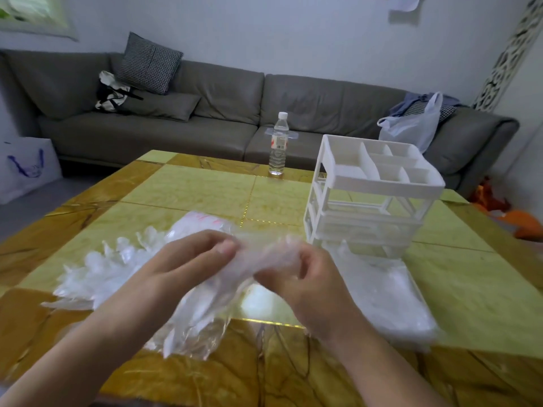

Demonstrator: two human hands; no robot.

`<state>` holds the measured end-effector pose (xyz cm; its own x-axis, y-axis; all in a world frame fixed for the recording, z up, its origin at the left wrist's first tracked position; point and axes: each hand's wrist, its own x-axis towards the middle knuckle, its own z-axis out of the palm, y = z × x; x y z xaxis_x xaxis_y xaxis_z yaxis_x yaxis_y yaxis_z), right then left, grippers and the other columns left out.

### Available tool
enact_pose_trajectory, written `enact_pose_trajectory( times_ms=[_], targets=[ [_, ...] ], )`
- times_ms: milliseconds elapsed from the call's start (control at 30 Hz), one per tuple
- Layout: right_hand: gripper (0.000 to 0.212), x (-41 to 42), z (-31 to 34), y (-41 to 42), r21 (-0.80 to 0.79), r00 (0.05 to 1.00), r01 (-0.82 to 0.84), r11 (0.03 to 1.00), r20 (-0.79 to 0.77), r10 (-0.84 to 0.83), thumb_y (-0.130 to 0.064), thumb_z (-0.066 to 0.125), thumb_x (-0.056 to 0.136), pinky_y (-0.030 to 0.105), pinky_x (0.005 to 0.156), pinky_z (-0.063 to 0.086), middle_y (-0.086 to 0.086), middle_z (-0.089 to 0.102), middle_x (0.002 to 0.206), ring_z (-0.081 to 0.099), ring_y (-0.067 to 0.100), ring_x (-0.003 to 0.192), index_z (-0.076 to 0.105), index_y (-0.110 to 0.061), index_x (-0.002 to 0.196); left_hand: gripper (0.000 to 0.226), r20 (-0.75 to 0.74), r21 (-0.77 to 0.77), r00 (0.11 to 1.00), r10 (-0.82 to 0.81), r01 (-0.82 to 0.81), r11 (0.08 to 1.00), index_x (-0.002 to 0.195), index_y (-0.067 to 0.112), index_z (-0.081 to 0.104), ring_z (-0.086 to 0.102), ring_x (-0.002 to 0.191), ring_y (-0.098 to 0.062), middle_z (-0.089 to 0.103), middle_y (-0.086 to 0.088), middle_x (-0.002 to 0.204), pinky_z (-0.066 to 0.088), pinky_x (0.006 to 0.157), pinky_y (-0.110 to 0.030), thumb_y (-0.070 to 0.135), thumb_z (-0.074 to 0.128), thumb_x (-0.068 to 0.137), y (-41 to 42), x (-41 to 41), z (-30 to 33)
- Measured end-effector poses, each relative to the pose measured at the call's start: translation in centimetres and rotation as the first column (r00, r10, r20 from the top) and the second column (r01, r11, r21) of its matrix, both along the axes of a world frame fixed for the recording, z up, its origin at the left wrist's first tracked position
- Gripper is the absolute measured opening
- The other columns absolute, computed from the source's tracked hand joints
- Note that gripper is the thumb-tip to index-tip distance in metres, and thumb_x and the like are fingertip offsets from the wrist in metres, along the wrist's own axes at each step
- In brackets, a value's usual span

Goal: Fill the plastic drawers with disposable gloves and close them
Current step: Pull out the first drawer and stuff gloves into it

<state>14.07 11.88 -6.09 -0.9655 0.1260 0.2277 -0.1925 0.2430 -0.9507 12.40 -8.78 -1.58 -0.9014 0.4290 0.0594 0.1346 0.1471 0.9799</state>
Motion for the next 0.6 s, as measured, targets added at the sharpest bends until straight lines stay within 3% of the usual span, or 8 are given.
enact_pose_trajectory(
  times_ms=[67, 100, 167, 233, 300, 367, 500, 600],
  targets=[
    [0.006, 0.3, 0.7, 0.9, -0.066, 1.0, 0.023, 0.998, -0.003, -0.023, -0.011, 0.084, 0.088, 0.04, 0.076, 0.06, 0.002, 0.08, 0.087, 0.076, 0.018, 0.083, 0.08, -0.01, 0.092, 0.031, 0.012, -0.035, 1.0, 0.021, -0.021, 0.999, 0.102, 0.057, 0.069, 0.058, 0.096, 0.028, 0.062, 0.052, 0.102, 0.04, 0.088, -0.018, 0.07, 0.073, 0.075, 0.0, 0.7, 0.4],
    [0.002, 0.4, 1.2, 1.2, -0.087, 1.0, 0.023, 0.996, -0.005, -0.023, -0.008, 0.082, 0.089, 0.034, 0.075, 0.06, 0.003, 0.081, 0.086, 0.077, 0.019, 0.084, 0.08, -0.009, 0.089, 0.047, -0.059, -0.099, 0.998, 0.035, -0.041, 0.994, 0.107, 0.059, 0.063, 0.055, 0.102, 0.03, 0.059, 0.054, 0.107, 0.041, 0.089, -0.017, 0.081, 0.075, 0.067, 0.1, 0.8, 0.3],
    [0.004, 0.8, 1.8, 1.5, -0.113, 1.0, 0.024, 0.993, -0.006, -0.024, -0.004, 0.079, 0.09, 0.032, 0.079, 0.062, 0.007, 0.081, 0.083, 0.079, 0.022, 0.084, 0.079, -0.006, 0.086, 0.044, -0.264, -0.163, 0.96, 0.098, -0.145, 0.976, 0.105, 0.053, 0.067, 0.065, 0.104, 0.012, 0.07, 0.033, 0.109, 0.05, 0.088, -0.026, 0.073, 0.08, 0.068, 0.7, 0.7, -0.5],
    [0.003, 0.9, 2.0, 1.7, -0.159, 1.0, 0.025, 0.987, -0.006, -0.027, -0.002, 0.079, 0.089, 0.036, 0.079, 0.063, 0.011, 0.08, 0.081, 0.079, 0.026, 0.082, 0.077, -0.001, 0.089, 0.024, -0.332, -0.087, 0.926, 0.18, -0.22, 0.972, 0.095, 0.029, 0.074, 0.073, 0.084, -0.016, 0.076, 0.006, 0.087, 0.056, 0.078, -0.046, 0.052, 0.077, 0.087, 1.3, 0.1, -1.2],
    [0.008, 1.0, 2.0, 1.8, -0.238, 0.999, 0.04, 0.97, 0.006, -0.04, 0.001, 0.079, 0.089, 0.035, 0.067, 0.062, 0.018, 0.078, 0.08, 0.078, 0.029, 0.074, 0.073, 0.005, 0.094, 0.02, -0.252, 0.013, 0.937, 0.241, -0.246, 0.969, 0.085, 0.018, 0.075, 0.072, 0.074, -0.028, 0.074, -0.005, 0.075, 0.056, 0.077, -0.05, 0.035, 0.074, 0.094, 1.6, -0.4, -1.6],
    [0.01, 1.1, 2.0, 2.1, -0.289, 0.998, 0.058, 0.956, 0.005, -0.059, 0.003, 0.078, 0.089, 0.033, 0.057, 0.06, 0.024, 0.075, 0.079, 0.074, 0.03, 0.065, 0.071, 0.007, 0.095, 0.014, -0.177, 0.047, 0.954, 0.24, -0.235, 0.971, 0.082, 0.017, 0.077, 0.073, 0.07, -0.028, 0.076, -0.008, 0.074, 0.056, 0.076, -0.043, 0.024, 0.073, 0.093, 1.7, -0.7, -1.6],
    [0.01, 1.0, 1.8, 2.9, -0.272, 0.998, 0.067, 0.96, -0.001, -0.069, 0.001, 0.076, 0.091, 0.044, 0.06, 0.061, 0.028, 0.073, 0.078, 0.071, 0.038, 0.065, 0.069, 0.008, 0.093, 0.014, -0.104, 0.079, 0.964, 0.243, -0.236, 0.969, 0.083, 0.019, 0.079, 0.071, 0.067, -0.037, 0.076, -0.01, 0.074, 0.05, 0.067, -0.035, 0.028, 0.072, 0.093, 1.6, -1.0, -1.9],
    [0.013, 0.7, 1.3, 3.5, -0.268, 0.997, 0.076, 0.96, 0.005, -0.078, 0.001, 0.074, 0.093, 0.047, 0.061, 0.061, 0.03, 0.073, 0.082, 0.071, 0.04, 0.067, 0.066, 0.011, 0.097, 0.016, -0.055, 0.096, 0.966, 0.255, -0.249, 0.964, 0.085, 0.016, 0.079, 0.066, 0.058, -0.03, 0.076, -0.012, 0.073, 0.049, 0.061, -0.031, 0.025, 0.07, 0.095, 1.5, -1.3, -2.0]
  ],
)
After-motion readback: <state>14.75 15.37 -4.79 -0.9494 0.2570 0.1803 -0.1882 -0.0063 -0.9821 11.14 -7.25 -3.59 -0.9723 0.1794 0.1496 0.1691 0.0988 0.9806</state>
